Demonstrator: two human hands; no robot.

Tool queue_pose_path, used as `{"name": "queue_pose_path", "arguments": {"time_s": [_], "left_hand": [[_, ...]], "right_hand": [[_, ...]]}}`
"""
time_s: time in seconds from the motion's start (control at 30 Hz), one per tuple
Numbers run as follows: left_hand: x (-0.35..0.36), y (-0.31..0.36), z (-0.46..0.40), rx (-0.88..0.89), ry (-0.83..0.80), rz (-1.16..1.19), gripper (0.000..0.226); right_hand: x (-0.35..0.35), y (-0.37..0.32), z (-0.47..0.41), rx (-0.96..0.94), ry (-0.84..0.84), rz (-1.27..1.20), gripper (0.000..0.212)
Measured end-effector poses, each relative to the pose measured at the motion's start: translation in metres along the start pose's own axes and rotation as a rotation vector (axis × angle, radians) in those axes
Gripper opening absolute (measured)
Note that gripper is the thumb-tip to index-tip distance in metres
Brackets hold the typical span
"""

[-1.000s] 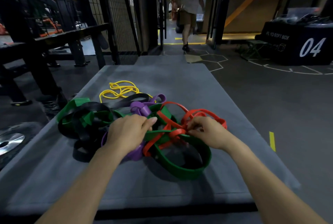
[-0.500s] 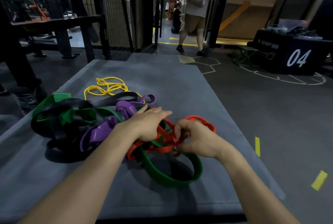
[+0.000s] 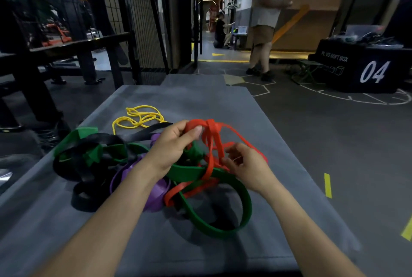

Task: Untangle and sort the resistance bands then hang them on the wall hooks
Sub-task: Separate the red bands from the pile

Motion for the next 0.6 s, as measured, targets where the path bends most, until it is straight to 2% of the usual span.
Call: {"name": "queue_pose_path", "arguments": {"time_s": [0.07, 0.1, 0.2, 0.27, 0.37, 0.5, 0.6], "left_hand": [[-0.012, 0.000, -0.001, -0.018, 0.102, -0.001, 0.021], [-0.014, 0.000, -0.001, -0.022, 0.112, -0.025, 0.021], [-0.009, -0.001, 0.000, -0.012, 0.057, -0.087, 0.023], [-0.009, 0.000, 0.001, -0.013, 0.066, -0.078, 0.023], [-0.016, 0.000, 0.000, -0.048, 0.124, -0.026, 0.025], [-0.021, -0.005, 0.001, -0.092, 0.114, -0.153, 0.021], [-0.030, -0.007, 0.001, -0.080, 0.139, -0.208, 0.020]], "right_hand": [[0.003, -0.005, 0.001, 0.013, -0.009, -0.079, 0.012], [0.005, -0.008, 0.002, 0.038, -0.040, -0.177, 0.015], [0.012, -0.016, 0.003, 0.099, -0.127, -0.520, 0.016], [0.012, -0.018, 0.002, 0.134, -0.130, -0.646, 0.013], [0.001, -0.010, -0.003, 0.177, 0.006, -0.591, 0.007], [-0.044, 0.000, -0.009, 0.174, 0.383, -0.388, 0.015], [-0.068, 0.001, -0.008, 0.162, 0.493, -0.265, 0.013]]}}
Point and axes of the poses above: each hand's wrist, its own z-axis away from the middle knuckle, its own x-axis out of the palm, y = z × x, the point moved 10 cm from there along -z, towards the middle knuckle, and after that the axes turned 6 degrees about x, right-handed, at the moved point
